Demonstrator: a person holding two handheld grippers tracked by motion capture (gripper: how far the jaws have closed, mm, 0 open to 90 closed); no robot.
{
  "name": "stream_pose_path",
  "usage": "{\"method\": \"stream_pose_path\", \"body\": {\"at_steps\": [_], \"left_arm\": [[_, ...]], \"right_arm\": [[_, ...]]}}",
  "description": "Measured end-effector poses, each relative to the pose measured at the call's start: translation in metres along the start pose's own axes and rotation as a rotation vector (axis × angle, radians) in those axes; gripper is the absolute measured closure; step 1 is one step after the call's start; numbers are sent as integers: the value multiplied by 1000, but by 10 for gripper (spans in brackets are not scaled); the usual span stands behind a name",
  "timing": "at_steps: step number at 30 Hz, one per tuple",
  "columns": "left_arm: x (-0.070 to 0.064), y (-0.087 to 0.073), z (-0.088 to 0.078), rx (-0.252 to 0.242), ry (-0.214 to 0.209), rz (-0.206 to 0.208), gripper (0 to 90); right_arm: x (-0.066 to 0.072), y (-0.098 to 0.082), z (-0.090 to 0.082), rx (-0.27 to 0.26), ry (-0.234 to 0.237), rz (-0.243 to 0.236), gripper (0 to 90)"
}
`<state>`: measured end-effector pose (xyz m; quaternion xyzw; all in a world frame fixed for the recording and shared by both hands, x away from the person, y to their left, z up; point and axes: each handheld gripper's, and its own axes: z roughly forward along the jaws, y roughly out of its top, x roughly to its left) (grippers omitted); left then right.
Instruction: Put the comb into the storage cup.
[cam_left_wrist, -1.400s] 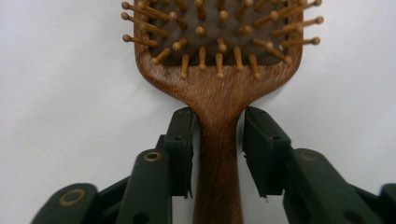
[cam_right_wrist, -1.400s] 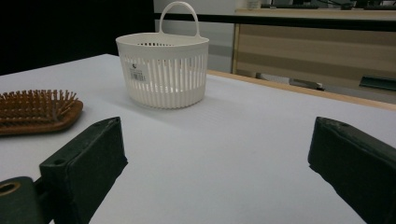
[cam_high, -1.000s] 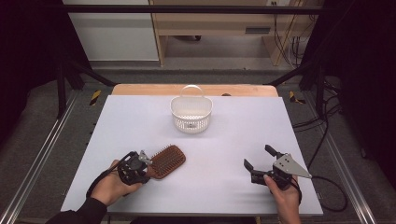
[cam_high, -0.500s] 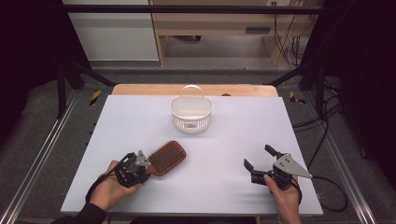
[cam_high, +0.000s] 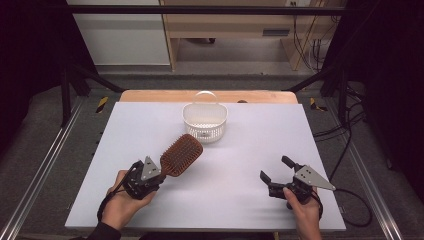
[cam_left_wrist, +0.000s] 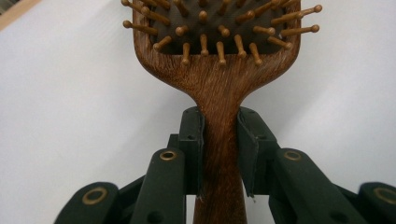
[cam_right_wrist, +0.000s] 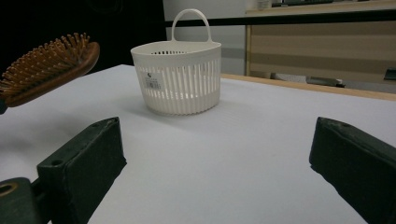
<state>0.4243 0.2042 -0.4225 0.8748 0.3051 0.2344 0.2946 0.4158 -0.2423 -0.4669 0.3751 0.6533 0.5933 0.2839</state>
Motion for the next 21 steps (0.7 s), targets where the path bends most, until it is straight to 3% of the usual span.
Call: {"method": "stream_pose_path", "body": {"at_steps": [6,21], "left_arm": [[-7,4,-2,-43,25,24,724],[-18,4,-5,-154,8,-15,724]], "right_arm": [[1,2,-1,-15,13,11,33],[13,3,7,2,59,27,27]]}}
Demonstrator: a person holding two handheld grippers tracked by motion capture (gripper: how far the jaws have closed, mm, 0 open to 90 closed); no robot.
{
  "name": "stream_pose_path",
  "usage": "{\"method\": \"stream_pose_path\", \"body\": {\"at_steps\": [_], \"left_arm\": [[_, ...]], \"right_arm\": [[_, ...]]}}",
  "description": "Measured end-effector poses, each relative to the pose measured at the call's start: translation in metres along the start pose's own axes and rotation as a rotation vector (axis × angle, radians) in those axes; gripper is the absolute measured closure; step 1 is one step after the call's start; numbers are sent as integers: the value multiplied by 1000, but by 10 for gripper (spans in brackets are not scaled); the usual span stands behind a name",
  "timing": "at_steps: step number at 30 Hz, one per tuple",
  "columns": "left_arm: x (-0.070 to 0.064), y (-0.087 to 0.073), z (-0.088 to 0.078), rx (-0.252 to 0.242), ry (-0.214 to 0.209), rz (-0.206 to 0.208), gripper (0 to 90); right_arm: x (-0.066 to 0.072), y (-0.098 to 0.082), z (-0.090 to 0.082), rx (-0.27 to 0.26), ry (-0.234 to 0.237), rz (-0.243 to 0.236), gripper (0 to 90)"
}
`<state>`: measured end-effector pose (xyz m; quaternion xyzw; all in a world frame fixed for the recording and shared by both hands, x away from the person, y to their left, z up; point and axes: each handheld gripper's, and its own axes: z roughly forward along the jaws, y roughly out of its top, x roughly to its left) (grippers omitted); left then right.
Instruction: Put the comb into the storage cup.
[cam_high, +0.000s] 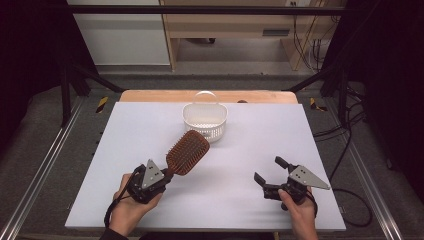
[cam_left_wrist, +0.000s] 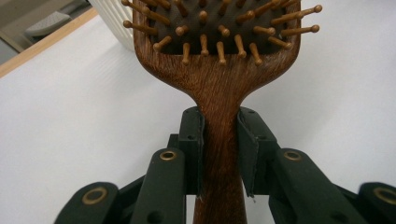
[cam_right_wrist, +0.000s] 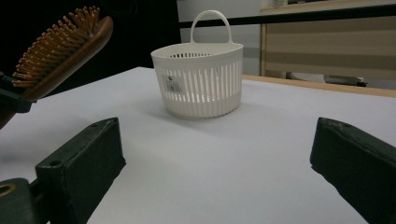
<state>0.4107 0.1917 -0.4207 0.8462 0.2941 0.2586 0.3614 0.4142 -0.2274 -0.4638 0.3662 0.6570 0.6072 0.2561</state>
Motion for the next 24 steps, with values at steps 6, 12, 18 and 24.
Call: {"method": "stream_pose_path", "body": {"at_steps": [6,12,18,24], "left_arm": [[-1,0,3,-41,14,-2,724],[-4,-1,3,-70,14,-2,724],[-14,-3,8,-110,-12,1,724],[-21,0,15,-157,-23,-11,724]], "right_arm": [[7,6,4,-23,28,38,27],[23,15,16,-27,81,92,37],[43,23,27,-40,152,146,40],[60,33,41,-41,225,192,40]]}}
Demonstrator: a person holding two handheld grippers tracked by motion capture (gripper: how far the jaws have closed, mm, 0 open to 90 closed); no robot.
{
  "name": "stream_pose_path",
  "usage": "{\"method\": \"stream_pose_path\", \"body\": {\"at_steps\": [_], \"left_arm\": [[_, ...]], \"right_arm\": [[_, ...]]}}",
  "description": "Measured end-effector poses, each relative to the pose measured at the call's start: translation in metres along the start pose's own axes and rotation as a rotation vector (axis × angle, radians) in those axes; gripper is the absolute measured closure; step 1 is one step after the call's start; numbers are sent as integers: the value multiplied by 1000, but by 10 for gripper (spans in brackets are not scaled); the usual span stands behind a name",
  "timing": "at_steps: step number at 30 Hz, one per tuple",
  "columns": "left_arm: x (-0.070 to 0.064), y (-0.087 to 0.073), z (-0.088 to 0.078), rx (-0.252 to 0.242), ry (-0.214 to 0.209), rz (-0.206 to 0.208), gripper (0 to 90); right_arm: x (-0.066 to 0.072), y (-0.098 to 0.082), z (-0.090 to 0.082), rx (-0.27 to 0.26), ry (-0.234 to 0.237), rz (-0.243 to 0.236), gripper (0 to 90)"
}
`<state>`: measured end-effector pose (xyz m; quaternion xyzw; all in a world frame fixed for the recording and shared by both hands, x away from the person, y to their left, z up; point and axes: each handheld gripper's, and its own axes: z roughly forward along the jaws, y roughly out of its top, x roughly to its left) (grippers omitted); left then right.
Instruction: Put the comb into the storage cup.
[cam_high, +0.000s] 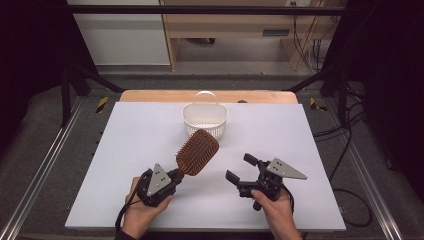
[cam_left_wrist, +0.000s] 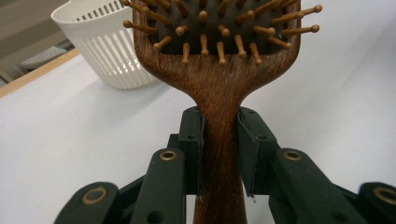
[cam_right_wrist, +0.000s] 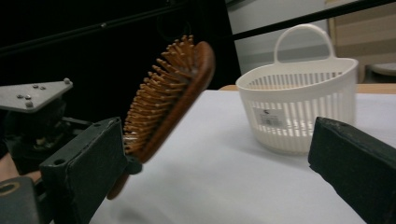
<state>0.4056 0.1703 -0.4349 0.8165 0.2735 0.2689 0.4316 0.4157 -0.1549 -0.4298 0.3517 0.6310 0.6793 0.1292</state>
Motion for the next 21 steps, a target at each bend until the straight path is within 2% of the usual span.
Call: {"method": "stream_pose_path", "body": {"at_steps": [4,9,12,15,17,21], "left_arm": [[-5,3,3,-32,-6,-1,724],[-9,7,4,-59,-12,3,724],[-11,8,5,-73,-11,4,724],[-13,10,5,-78,-12,10,724],[-15,10,6,-84,-12,7,724],[-17,11,7,-95,-11,14,724]], "right_arm": [[7,4,16,10,45,46,46],[13,13,33,19,59,57,67],[16,19,43,21,79,81,89],[18,25,49,33,87,84,108],[19,30,53,31,103,115,133],[19,33,56,37,106,118,154]]}}
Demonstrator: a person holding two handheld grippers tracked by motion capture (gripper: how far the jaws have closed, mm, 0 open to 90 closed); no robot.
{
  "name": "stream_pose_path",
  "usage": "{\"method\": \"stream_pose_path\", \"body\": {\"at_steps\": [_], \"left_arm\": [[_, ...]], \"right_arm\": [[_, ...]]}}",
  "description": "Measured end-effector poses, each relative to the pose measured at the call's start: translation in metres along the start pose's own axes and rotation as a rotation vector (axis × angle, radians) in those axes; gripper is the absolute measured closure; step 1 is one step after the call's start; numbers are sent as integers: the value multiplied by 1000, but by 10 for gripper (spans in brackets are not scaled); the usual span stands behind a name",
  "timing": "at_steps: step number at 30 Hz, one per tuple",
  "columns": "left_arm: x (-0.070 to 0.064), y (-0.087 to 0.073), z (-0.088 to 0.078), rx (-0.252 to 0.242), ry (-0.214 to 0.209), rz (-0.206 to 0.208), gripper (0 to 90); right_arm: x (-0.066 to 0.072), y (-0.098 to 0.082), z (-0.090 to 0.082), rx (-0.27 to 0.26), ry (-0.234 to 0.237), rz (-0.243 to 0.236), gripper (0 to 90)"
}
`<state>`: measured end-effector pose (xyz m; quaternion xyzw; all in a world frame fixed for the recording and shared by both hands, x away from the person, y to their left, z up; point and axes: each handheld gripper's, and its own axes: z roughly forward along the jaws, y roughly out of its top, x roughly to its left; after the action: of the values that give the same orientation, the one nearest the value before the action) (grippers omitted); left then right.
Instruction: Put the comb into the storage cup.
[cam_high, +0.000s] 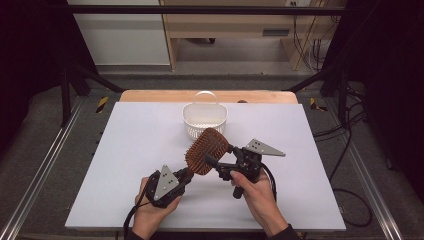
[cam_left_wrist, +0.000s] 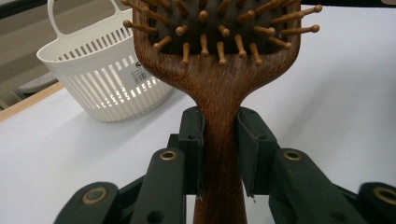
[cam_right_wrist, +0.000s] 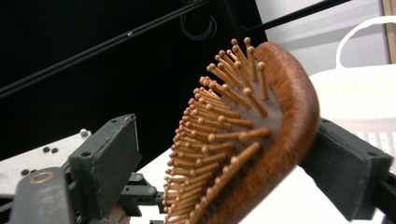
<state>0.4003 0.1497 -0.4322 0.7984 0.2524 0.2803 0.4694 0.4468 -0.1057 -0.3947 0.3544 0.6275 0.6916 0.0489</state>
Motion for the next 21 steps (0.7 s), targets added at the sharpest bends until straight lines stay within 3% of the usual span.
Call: {"method": "stream_pose_path", "body": {"at_steps": [14,21], "left_arm": [[-3,2,1,-25,11,3,724],[-6,4,2,-30,8,2,724]], "right_arm": [[-5,8,2,-15,25,118,257],[-2,8,6,-48,9,130,286]]}}
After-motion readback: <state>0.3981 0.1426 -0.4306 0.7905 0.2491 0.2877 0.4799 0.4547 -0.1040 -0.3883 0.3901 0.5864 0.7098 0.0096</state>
